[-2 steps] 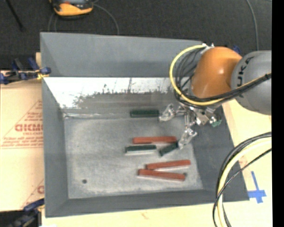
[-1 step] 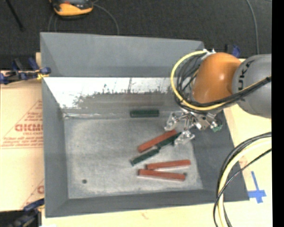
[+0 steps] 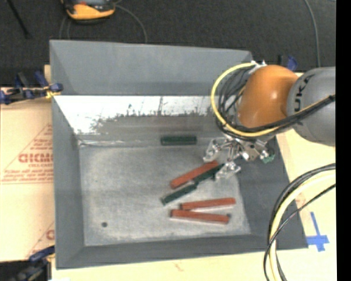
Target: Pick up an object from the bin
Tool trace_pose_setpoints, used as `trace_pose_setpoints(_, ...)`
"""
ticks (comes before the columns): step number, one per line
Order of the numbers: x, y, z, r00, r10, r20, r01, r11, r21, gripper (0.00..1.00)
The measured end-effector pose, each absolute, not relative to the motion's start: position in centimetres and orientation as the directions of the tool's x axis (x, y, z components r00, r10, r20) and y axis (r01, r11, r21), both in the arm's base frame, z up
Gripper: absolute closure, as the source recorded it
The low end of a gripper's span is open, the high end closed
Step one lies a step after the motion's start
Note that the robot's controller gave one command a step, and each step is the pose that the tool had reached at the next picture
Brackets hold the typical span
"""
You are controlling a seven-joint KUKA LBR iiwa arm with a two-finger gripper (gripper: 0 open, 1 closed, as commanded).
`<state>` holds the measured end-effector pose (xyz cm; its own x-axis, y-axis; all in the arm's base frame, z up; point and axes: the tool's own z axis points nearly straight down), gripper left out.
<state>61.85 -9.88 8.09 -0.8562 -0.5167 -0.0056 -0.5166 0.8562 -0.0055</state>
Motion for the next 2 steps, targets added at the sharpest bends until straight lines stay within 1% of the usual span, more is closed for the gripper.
trace_pose_setpoints(1,60.4,-8.8,9.4,-0.736,-0.677,-0.001,-0.677,0.736,-0.002,1.0)
trace_pose_setpoints(2,59.9,-12.2,26.1,-0.769,-0.64,-0.006,-0.64,0.769,-0.006,1.0)
